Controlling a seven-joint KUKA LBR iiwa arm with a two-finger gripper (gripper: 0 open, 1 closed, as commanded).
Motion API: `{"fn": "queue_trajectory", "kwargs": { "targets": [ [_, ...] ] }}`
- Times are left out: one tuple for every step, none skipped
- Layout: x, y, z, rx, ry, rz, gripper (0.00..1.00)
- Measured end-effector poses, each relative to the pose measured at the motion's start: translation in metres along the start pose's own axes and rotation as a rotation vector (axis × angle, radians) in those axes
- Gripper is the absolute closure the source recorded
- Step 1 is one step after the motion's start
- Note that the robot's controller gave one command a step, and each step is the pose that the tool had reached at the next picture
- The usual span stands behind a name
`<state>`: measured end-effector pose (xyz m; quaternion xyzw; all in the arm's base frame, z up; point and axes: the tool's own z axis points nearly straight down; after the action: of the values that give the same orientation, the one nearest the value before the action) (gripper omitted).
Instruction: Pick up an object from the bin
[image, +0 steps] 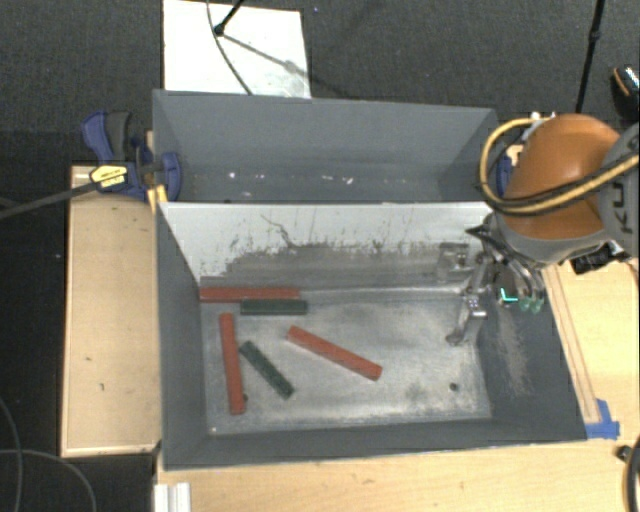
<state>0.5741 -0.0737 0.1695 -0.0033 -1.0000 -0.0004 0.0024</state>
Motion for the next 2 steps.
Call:
{"fn": "queue_trajectory", "kwargs": {
  "targets": [
    [0.011, 0.025, 0.012, 0.000, -0.005, -0.053, 0.00],
    [0.067, 0.056, 0.101, 0.000, 0.000, 0.262, 0.00]
  ]
}}
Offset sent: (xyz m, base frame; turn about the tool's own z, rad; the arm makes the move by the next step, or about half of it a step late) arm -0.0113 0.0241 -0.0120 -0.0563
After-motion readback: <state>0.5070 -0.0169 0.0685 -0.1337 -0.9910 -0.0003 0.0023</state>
